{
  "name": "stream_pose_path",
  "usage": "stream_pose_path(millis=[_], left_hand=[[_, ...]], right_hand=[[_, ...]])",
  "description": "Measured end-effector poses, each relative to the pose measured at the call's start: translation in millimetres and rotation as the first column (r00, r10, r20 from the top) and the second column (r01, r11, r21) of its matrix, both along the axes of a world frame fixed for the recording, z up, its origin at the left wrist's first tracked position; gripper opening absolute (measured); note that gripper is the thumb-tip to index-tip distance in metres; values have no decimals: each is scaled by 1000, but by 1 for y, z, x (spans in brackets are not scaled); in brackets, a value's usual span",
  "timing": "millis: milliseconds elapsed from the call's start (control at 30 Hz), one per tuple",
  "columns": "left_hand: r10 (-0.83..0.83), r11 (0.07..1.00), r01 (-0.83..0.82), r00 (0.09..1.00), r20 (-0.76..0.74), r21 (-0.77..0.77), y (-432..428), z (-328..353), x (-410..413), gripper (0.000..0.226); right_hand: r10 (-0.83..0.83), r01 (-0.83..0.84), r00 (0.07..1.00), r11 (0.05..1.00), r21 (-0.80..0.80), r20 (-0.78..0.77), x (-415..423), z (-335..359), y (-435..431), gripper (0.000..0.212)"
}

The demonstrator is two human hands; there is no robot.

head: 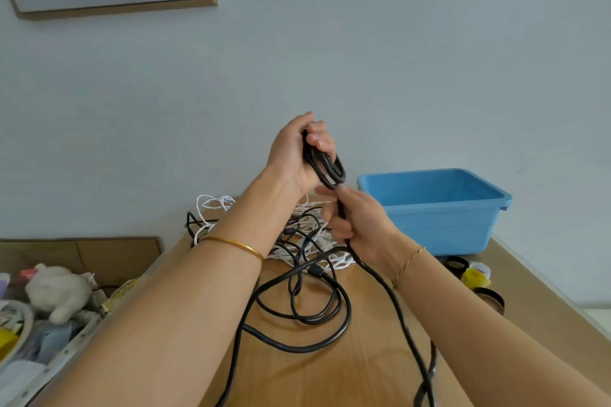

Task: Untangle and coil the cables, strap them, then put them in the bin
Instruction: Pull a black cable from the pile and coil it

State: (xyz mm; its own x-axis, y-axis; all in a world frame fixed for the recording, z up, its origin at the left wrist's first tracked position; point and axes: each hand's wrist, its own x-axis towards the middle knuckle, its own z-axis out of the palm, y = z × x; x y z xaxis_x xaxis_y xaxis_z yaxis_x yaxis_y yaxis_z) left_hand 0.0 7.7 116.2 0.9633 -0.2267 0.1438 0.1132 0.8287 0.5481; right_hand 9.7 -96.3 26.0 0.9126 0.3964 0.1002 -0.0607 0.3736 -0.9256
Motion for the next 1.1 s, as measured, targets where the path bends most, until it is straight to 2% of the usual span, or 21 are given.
stream_pose_path(millis=[67, 167, 267, 333, 433, 533, 600, 667, 733, 833, 900, 967, 1067, 1100], left_hand=[[130, 991, -130, 991, -8, 6, 2, 3, 4, 36], [311, 945, -310, 950, 5, 109, 1, -1, 5, 34], [463, 835, -478, 878, 124, 273, 0, -4, 7, 32], [508, 723, -571, 821, 260, 389, 5, -6, 9, 34], [451, 383, -725, 688, 569, 573, 15, -15, 9, 43], [272, 90, -783, 614, 741, 615, 18, -25, 5, 41], [99, -118, -782, 604, 791, 612, 19, -31, 2, 27], [-82, -334, -754, 621, 780, 566, 24, -36, -1, 24], [-185, -450, -721, 652, 735, 527, 32, -37, -3, 23], [-256, -554, -674, 697, 670, 489, 38, -33, -4, 21], [-276, -582, -628, 751, 600, 518, 42, -30, -4, 21], [-287, -517, -582, 809, 513, 628, 44, -29, -8, 25], [-287, -345, -435, 893, 348, 832, 46, -27, -17, 35], [-286, -340, -388, 910, 298, 857, 47, -26, -19, 40]], right_hand=[[-18, 27, 999, 976, -216, 44, -10, -1, 5, 29], [15, 40, 993, 895, -443, 121, -21, 5, 6, 25], [156, -13, 973, 776, -631, 171, -32, 13, 2, 13], [240, -58, 958, 700, -711, 158, -38, 17, -2, 7], [347, -131, 934, 559, -819, 88, -50, 24, -6, 6], [305, -23, 939, 516, -856, 159, -53, 32, -4, 13], [301, 109, 916, 450, -886, 265, -52, 41, -2, 17], [310, 217, 883, 393, -893, 351, -52, 49, -5, 16], [320, 290, 856, 352, -890, 406, -52, 52, -7, 19], [315, 391, 818, 310, -866, 482, -49, 52, -8, 13], [291, 462, 796, 276, -843, 531, -45, 53, -10, 11], [271, 510, 780, 247, -824, 564, -41, 56, -12, 8], [279, 601, 733, 165, -782, 621, -38, 59, -14, 11], [292, 639, 707, 125, -759, 644, -37, 60, -13, 15]])
